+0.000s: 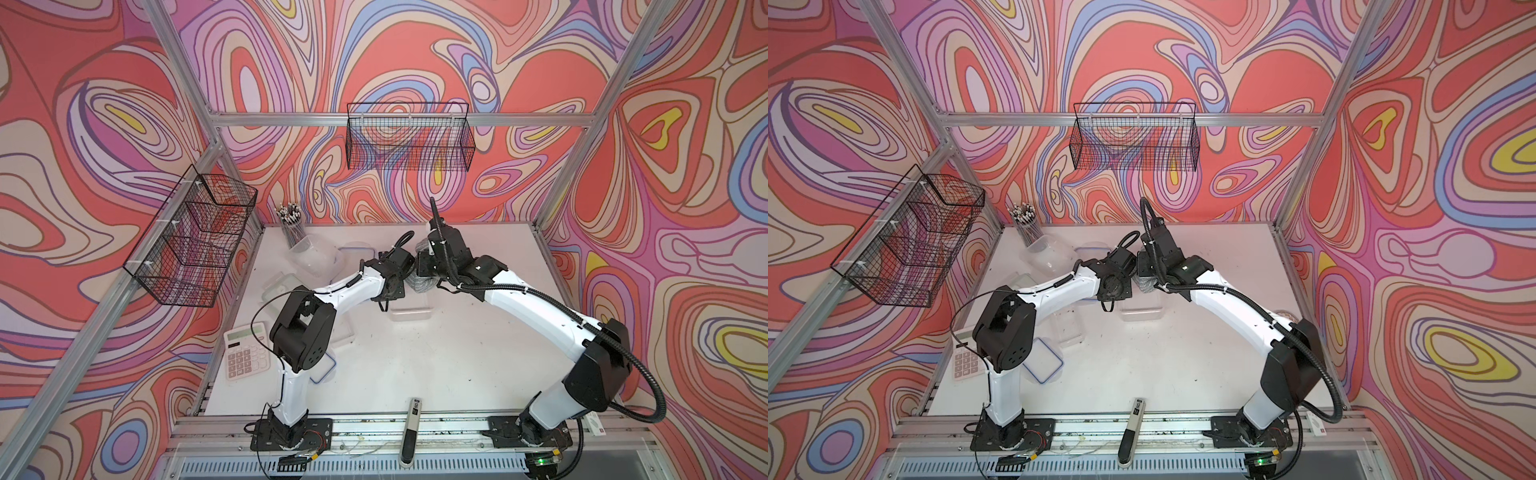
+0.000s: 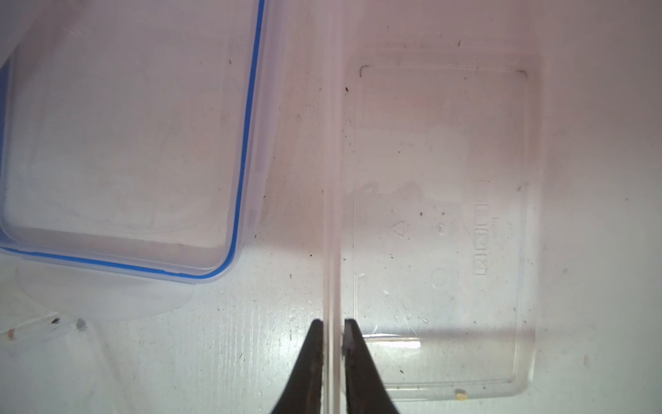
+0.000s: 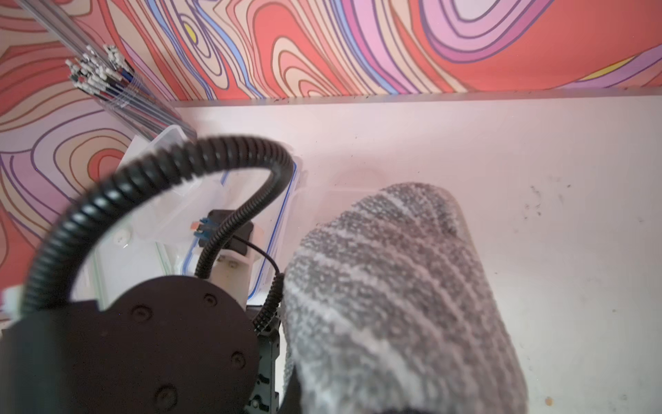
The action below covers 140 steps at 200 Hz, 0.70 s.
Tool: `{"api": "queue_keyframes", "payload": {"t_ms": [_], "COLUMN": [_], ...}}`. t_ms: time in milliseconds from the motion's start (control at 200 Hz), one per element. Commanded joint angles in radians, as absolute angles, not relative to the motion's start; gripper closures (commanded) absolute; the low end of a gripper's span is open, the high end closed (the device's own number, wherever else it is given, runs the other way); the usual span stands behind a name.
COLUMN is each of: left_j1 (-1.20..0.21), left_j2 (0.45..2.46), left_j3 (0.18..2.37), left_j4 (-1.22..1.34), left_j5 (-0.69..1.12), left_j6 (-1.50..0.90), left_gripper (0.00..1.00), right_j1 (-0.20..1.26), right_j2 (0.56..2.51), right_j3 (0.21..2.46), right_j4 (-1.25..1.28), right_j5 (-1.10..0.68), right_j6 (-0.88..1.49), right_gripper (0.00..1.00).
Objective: Wipe the insides of the lunch boxes
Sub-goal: Wipe the dirt inside the lunch box, then place the cleaning item at the center of the board.
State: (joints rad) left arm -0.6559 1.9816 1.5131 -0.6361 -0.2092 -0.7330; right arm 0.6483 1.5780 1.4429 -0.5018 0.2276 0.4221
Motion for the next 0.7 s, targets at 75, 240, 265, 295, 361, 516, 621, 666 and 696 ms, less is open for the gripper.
{"api": "queue_keyframes", "payload": {"t_ms": [75, 240, 265, 295, 361, 516, 621, 666, 696], "left_j1": [-0.658, -0.659, -0.658, -0.658, -0.658, -0.658, -0.658, -0.657, -0.658], "left_j2": [1.990, 1.975, 1.973, 1.971, 1.965, 1.949, 1.932, 1.923, 1.917], "left_j3": [1.516, 1.518, 1.519, 1.520, 1.523, 1.528, 1.525, 1.522, 1.519], "left_j4": [-0.670, -0.660, -0.659, -0.658, -0.654, -0.644, -0.647, -0.647, -0.648], "left_j5": [-0.217, -0.218, -0.218, -0.219, -0.215, -0.205, -0.210, -0.212, -0.215], "left_j6": [-0.737, -0.730, -0.729, -0.728, -0.722, -0.705, -0.700, -0.698, -0.698], "left_gripper": [0.75, 0.71, 0.71, 0.70, 0.69, 0.64, 0.55, 0.48, 0.44], "right_j1": [0.602, 0.512, 0.493, 0.470, 0.419, 0.332, 0.298, 0.285, 0.276], "right_j2": [1.498, 1.425, 1.418, 1.411, 1.404, 1.446, 1.500, 1.529, 1.550], "right_j3": [1.419, 1.359, 1.349, 1.337, 1.311, 1.266, 1.249, 1.252, 1.261], "right_j4": [-0.555, -0.532, -0.527, -0.522, -0.507, -0.476, -0.456, -0.460, -0.466], "right_j5": [0.328, 0.323, 0.313, 0.298, 0.265, 0.198, 0.185, 0.181, 0.178], "right_j6": [0.383, 0.362, 0.361, 0.359, 0.357, 0.356, 0.357, 0.362, 0.364], "right_gripper": [1.00, 1.00, 1.00, 1.00, 1.00, 1.00, 0.93, 0.74, 0.62]}}
